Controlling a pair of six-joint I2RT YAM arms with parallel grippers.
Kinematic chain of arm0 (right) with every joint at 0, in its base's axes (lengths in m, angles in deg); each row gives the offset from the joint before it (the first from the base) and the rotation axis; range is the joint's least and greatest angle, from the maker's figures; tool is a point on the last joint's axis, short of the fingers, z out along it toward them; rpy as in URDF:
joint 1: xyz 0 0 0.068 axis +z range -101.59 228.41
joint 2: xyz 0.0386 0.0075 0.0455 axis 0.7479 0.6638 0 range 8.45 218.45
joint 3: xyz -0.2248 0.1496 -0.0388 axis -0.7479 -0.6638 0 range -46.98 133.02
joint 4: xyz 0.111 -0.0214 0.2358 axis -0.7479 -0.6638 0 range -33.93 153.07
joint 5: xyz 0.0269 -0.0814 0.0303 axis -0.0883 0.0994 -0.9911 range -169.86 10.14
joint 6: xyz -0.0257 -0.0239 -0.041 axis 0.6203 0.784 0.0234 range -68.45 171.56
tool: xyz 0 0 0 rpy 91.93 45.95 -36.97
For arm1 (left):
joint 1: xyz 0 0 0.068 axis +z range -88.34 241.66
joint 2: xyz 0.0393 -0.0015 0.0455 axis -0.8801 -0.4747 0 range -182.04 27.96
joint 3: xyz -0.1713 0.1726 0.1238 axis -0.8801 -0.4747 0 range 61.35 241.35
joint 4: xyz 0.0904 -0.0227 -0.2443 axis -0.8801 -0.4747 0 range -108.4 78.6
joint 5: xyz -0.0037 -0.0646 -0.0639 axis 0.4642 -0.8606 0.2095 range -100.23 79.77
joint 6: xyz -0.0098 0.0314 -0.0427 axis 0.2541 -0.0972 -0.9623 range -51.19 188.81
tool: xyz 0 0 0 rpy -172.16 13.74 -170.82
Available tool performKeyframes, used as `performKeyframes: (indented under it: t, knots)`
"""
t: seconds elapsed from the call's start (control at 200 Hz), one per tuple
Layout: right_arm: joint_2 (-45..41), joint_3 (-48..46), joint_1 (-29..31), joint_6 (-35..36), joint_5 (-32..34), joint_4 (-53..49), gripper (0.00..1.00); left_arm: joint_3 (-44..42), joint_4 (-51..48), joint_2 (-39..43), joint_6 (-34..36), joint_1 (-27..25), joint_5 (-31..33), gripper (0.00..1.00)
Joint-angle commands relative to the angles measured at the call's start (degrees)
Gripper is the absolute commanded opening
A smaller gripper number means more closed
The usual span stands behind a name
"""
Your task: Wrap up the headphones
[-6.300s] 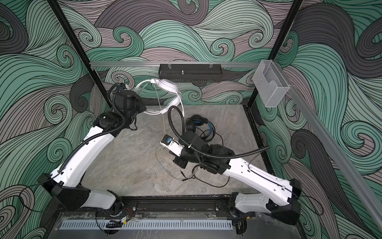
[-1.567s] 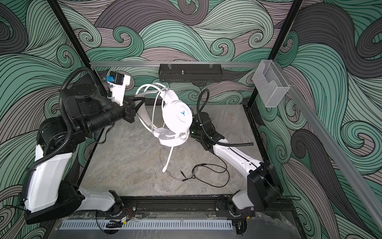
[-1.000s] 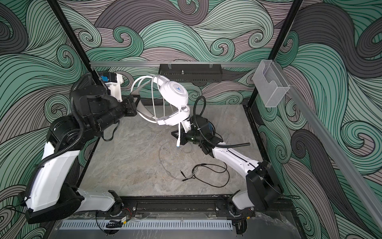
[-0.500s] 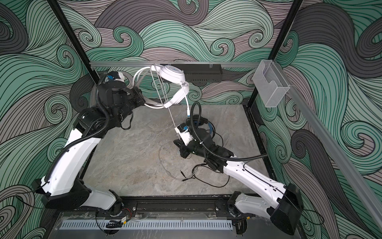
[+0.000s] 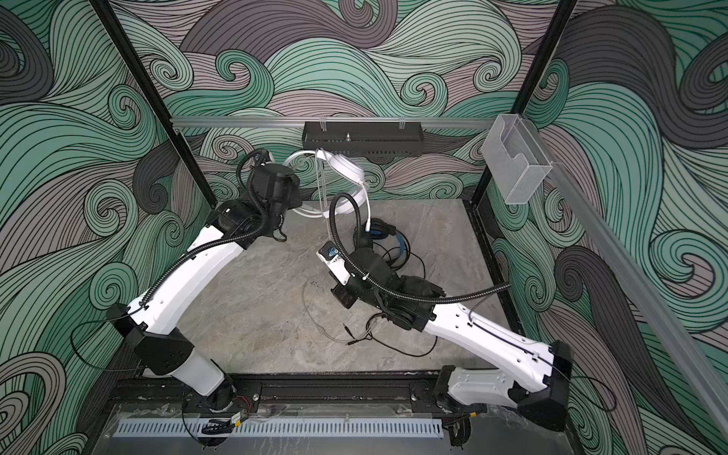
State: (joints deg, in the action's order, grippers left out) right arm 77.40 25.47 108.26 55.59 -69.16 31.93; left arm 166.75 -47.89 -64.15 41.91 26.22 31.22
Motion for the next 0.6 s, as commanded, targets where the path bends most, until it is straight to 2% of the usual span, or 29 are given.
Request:
performKeyframes:
  t: [0.0, 0.1, 0.275, 0.41, 0.59]
  knots:
    - [0.8, 5.6, 1.7, 1.5, 1.0, -11.3, 0.0, -3.3, 18.5, 0.5, 11.8, 0.1, 11.7, 0.0]
    - [1.6, 9.6, 1.7, 1.5, 1.1, -15.0, 0.0, -10.1, 27.5, 2.4, 22.3, -1.0, 12.8, 0.0]
    - [2.6, 13.8, 1.7, 1.0, -0.5, -20.1, 0.0, -18.1, 35.8, 6.7, 33.4, -1.9, 10.6, 0.0]
    - [3.3, 15.8, 1.7, 1.1, -2.8, -22.5, 0.0, -21.8, 38.5, 9.2, 38.7, -2.4, 9.5, 0.0]
    - [3.9, 17.7, 1.8, 2.5, -5.5, -24.0, 0.0, -23.6, 37.7, 12.4, 40.1, -2.6, 8.1, 0.0]
